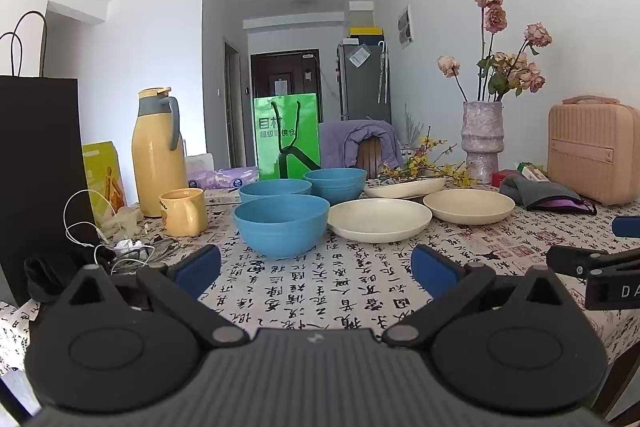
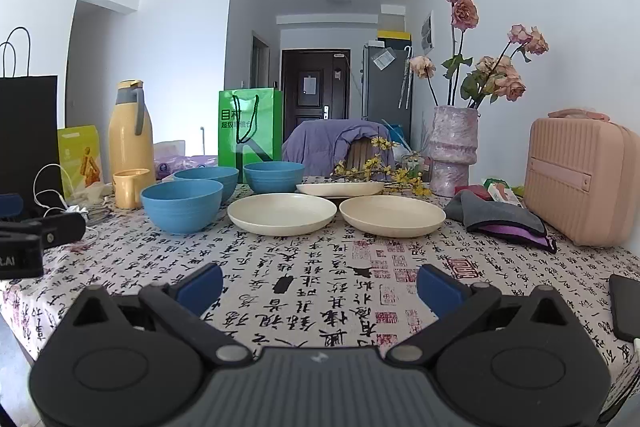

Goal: Organize plates and bowls
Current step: 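Reach both grippers to a cream plate's rim and close them on it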

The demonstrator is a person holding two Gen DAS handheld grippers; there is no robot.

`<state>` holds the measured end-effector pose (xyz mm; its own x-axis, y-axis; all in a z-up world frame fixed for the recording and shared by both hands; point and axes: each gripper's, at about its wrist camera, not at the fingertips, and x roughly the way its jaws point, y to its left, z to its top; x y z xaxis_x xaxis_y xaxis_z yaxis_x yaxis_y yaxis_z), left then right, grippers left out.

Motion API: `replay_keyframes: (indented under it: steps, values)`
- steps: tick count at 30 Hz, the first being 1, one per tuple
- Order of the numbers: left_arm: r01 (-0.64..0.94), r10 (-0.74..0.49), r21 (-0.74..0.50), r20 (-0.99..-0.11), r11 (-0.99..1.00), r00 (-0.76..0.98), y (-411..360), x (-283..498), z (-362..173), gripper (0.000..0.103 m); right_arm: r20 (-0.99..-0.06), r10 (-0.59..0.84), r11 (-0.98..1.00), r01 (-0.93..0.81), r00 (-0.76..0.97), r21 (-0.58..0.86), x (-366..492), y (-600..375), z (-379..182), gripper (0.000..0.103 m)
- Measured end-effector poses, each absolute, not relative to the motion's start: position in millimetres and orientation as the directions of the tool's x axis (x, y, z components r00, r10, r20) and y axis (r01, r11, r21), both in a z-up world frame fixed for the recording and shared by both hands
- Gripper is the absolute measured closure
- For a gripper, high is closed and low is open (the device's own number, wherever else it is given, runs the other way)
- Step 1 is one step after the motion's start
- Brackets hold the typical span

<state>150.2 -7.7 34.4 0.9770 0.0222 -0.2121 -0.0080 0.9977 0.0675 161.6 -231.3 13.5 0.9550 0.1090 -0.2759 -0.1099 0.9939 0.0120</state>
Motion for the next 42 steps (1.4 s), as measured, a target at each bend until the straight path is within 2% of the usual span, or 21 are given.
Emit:
replay_keyframes:
  steps: [6, 13, 18, 21, 24, 27, 31, 34, 36, 42]
  values:
    - [0.011, -0.002, 0.029, -0.294, 1.0, 0.956, -9, 202, 40, 0.0, -0.306, 0.111, 0.994, -0.099, 0.945, 0.056, 202, -242, 17, 0.0]
    - [0.066, -0.063, -0.001, -0.339, 0.998, 0.939, -34, 268, 38, 0.0, -0.329, 0.104, 0.994, -0.083, 0.939, 0.077, 256, -265, 22, 0.0]
    - [0.107, -0.113, -0.038, -0.387, 0.994, 0.915, -65, 321, 40, 0.001, -0.386, 0.089, 0.992, -0.047, 0.918, 0.116, 305, -303, 26, 0.0]
    - [0.116, -0.153, -0.112, -0.428, 0.987, 0.891, -86, 354, 38, 0.003, -0.429, 0.09, 0.991, -0.038, 0.899, 0.128, 338, -328, 24, 0.0]
    - [0.132, -0.198, -0.175, -0.444, 0.976, 0.874, -115, 386, 33, 0.01, -0.468, 0.098, 0.989, -0.033, 0.878, 0.144, 376, -354, 22, 0.002]
    - [0.148, -0.231, -0.205, -0.479, 0.967, 0.847, -146, 416, 26, 0.023, -0.499, 0.102, 0.986, -0.022, 0.861, 0.163, 418, -379, 17, 0.02]
    - [0.132, -0.248, -0.239, -0.561, 0.962, 0.79, -176, 457, 12, 0.051, -0.536, 0.115, 0.98, -0.006, 0.837, 0.201, 465, -406, 4, 0.057]
    - [0.133, -0.27, -0.264, -0.593, 0.955, 0.758, -188, 482, -2, 0.056, -0.56, 0.122, 0.973, 0.013, 0.819, 0.231, 498, -418, -7, 0.064]
    - [0.111, -0.239, -0.239, -0.622, 0.965, 0.746, -194, 492, -11, 0.062, -0.581, 0.127, 0.97, 0.022, 0.804, 0.243, 517, -420, -16, 0.068]
    - [0.09, -0.245, -0.273, -0.611, 0.958, 0.753, -205, 508, -17, 0.062, -0.63, 0.098, 0.969, 0.07, 0.77, 0.237, 557, -424, -40, 0.08]
